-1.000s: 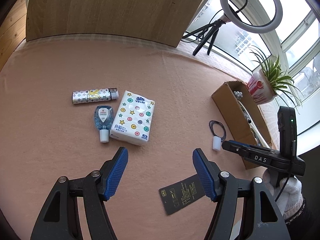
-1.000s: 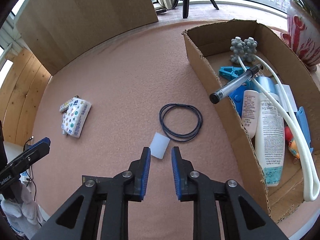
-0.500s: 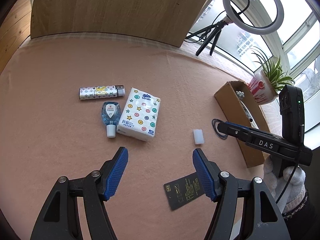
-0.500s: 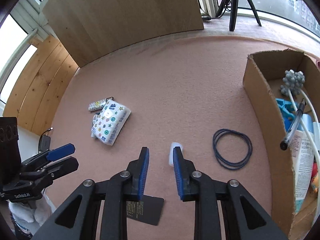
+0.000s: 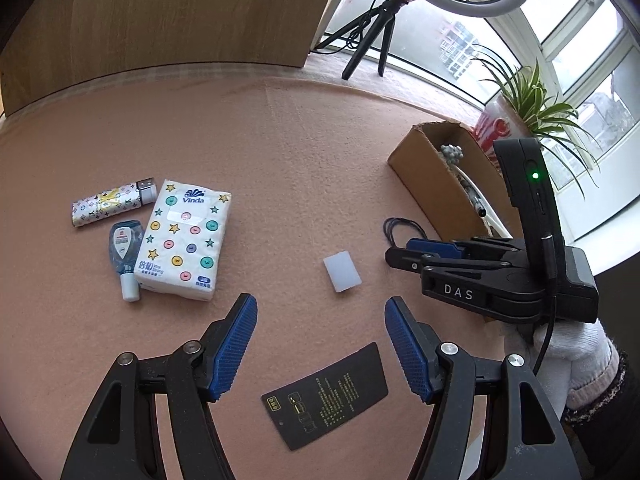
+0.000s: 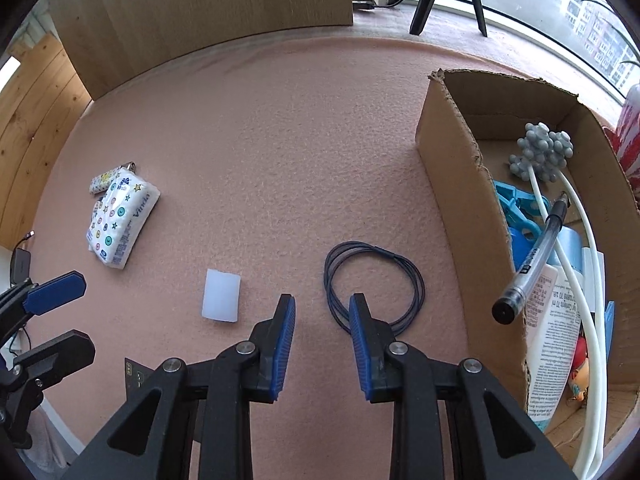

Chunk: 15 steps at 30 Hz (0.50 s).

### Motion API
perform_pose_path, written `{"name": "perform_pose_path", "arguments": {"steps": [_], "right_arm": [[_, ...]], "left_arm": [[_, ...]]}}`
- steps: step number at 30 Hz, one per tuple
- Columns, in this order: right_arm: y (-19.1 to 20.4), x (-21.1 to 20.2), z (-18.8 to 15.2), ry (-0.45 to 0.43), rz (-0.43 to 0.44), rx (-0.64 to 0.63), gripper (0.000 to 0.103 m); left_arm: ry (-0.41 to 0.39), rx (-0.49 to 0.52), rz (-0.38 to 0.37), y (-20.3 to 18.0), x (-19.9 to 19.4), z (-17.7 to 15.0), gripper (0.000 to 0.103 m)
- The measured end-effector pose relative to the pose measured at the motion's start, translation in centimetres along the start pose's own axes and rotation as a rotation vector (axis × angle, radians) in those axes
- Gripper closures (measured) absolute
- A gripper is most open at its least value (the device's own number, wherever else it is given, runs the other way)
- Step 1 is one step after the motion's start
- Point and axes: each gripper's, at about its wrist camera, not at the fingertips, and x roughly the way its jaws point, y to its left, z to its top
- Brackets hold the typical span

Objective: Organize objects
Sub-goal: 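Grasp the white block with the left tool while the right tool grasps the black cord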

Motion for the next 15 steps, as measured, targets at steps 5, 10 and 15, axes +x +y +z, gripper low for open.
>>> {"name": "perform_pose_path", "arguments": {"steps": [5, 10, 15], "right_arm": [[-0.7, 0.6, -0.1, -0.005, -0.018, -0.012, 0.087], [-1.5, 0.3, -0.7, -0.018, -0.003, -0.008, 0.1], [-2.1, 0.0, -1.4, -0.02, 0.031, 0.011, 0.1]], "left_arm": [[0.022, 0.028, 0.005, -1.4, 1.6, 0.5, 0.035], [0.044, 0.043, 0.008, -2.4, 3.3, 0.8, 0.037], [0.051, 0.057, 0.025, -3.3, 4.6, 1.4, 0.041]]}}
